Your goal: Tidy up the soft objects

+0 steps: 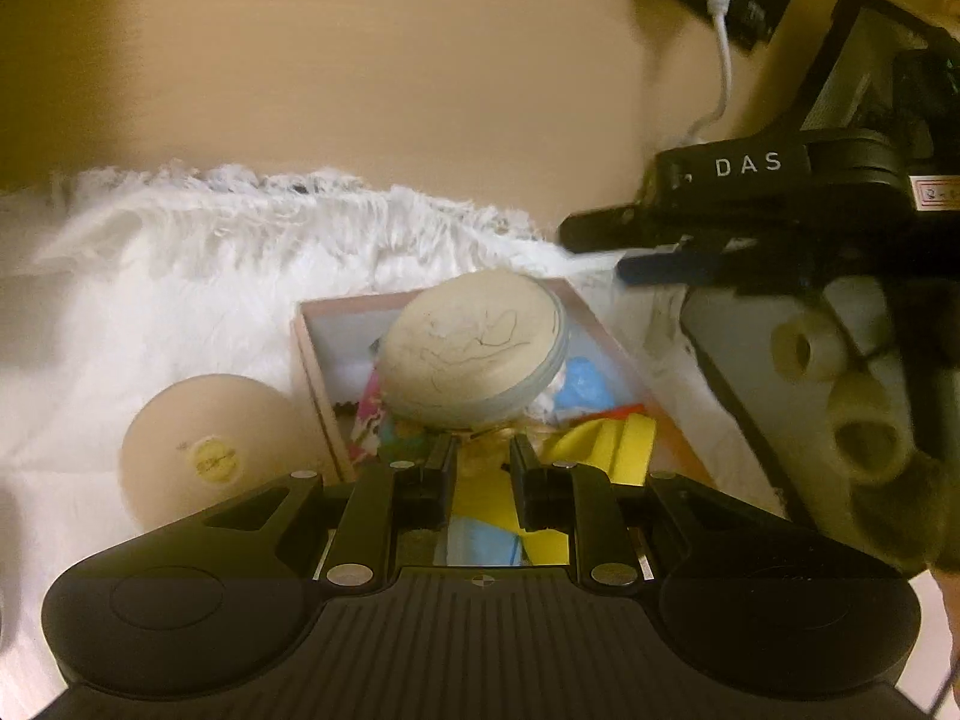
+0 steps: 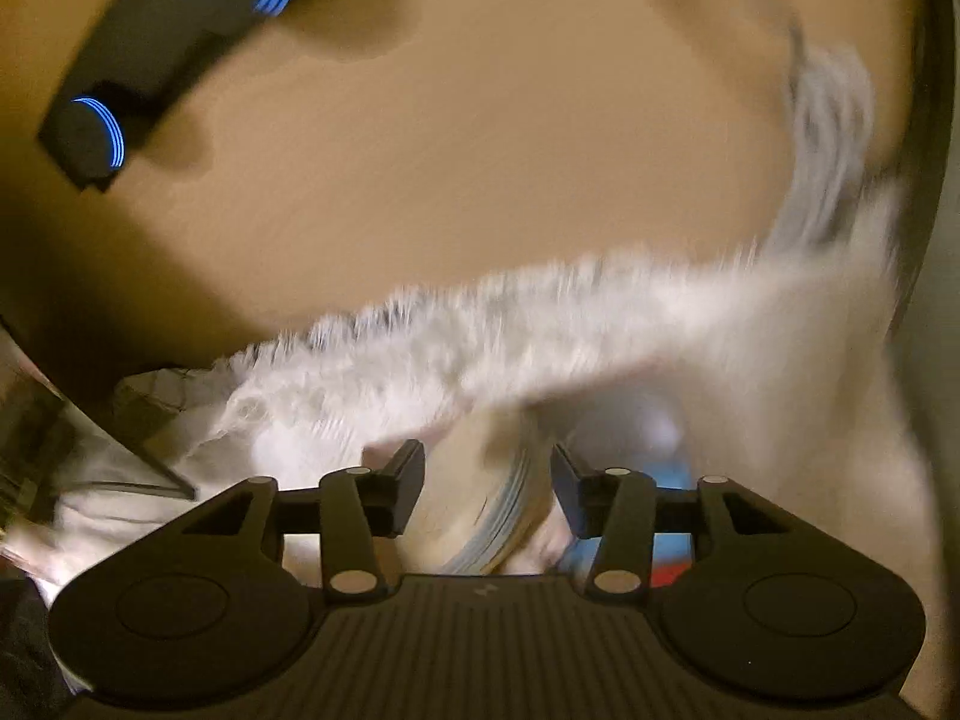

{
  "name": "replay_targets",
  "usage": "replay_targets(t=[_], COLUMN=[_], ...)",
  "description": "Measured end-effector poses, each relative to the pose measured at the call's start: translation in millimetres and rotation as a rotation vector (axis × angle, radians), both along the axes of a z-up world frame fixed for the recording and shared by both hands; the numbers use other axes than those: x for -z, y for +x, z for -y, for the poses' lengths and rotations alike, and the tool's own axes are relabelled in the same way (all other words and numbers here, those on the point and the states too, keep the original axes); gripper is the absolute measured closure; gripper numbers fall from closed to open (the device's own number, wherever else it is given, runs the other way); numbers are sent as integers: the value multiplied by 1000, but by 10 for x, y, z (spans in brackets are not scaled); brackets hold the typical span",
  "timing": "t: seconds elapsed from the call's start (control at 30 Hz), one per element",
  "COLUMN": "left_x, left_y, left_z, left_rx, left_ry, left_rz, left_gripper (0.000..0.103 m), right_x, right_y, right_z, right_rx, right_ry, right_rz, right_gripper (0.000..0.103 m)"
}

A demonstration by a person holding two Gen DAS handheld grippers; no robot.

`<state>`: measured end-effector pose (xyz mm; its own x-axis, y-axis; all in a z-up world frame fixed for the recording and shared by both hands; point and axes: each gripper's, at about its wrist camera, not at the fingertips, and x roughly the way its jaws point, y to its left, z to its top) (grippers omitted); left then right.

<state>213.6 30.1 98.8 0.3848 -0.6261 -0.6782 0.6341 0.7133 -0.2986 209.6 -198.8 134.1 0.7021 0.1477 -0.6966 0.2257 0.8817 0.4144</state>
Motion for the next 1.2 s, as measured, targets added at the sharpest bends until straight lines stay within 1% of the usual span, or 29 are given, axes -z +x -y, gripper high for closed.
replay_targets(t=[0.03,0.1,0.13,0.2,0.23,0.3,0.33,0.43,0.53,0.57,0.6,0.63,0.7,0.73,0.8,0.83,0.9,0.93,0.97,1.03,1.07,1.1,1.13,1.17,1.2], left_x=[-20,-57,-76,-92,-96,-71,-53,59,161,192,216,241,292,326,400,449,571,642,727,883,936,969,993,1001,1010], left_y=[-28,-112,-170,-282,-327,-421,-455,-560,-638,-675,-710,-760,-879,-939,-1074,-1151,-1315,-1395,-1482,-1596,-1690,-1747,-1802,-1840,-1865], left_z=[-46,-162,-230,-346,-389,-486,-528,-663,-745,-765,-776,-783,-799,-793,-785,-776,-723,-689,-664,-615,-573,-525,-452,-403,-354], left_rx=[-6,-22,-32,-48,-50,-54,-62,-116,-177,-200,-219,-242,-292,-320,-396,-426,-473,-501,-529,-565,-588,-591,-598,-600,-598], left_ry=[-11,-38,-49,-50,-44,-33,-26,11,37,47,58,71,92,106,130,135,177,198,203,212,210,223,246,260,262], left_rz=[5,23,35,63,76,95,102,103,81,79,80,86,100,107,107,104,121,128,123,96,143,166,200,216,224], left_gripper=[82,82,82,82,82,82,82,82,82,82,82,82,82,82,82,82,82,82,81,80,80,79,79,79,78], right_x=[-76,-134,-113,-1,89,281,300,200,43,-22,-80,-114,-126,-106,-21,38,209,336,466,737,890,1002,1081,1100,1125], right_y=[-6,41,92,205,273,353,325,192,-80,-210,-349,-488,-807,-975,-1228,-1333,-1535,-1620,-1675,-1723,-1724,-1717,-1722,-1771,-1749], right_z=[-46,-144,-203,-298,-354,-473,-496,-487,-525,-553,-589,-616,-639,-653,-703,-715,-766,-795,-831,-868,-882,-888,-892,-853,-852], right_rx=[5,-3,-18,-44,-51,-59,-52,-60,-86,-113,-140,-165,-222,-257,-328,-353,-407,-439,-464,-496,-508,-517,-512,-470,-462], right_ry=[-62,-144,-157,-122,-105,-116,-119,-105,-173,-201,-237,-269,-314,-332,-362,-374,-399,-419,-438,-464,-470,-472,-472,-463,-468], right_rz=[22,31,21,-24,-66,-139,-123,-89,-37,-9,16,40,95,123,156,162,162,150,134,85,50,27,23,84,70], right_gripper=[55,56,62,72,72,72,71,71,71,70,66,59,50,48,47,47,45,43,43,43,43,43,39,36,33])
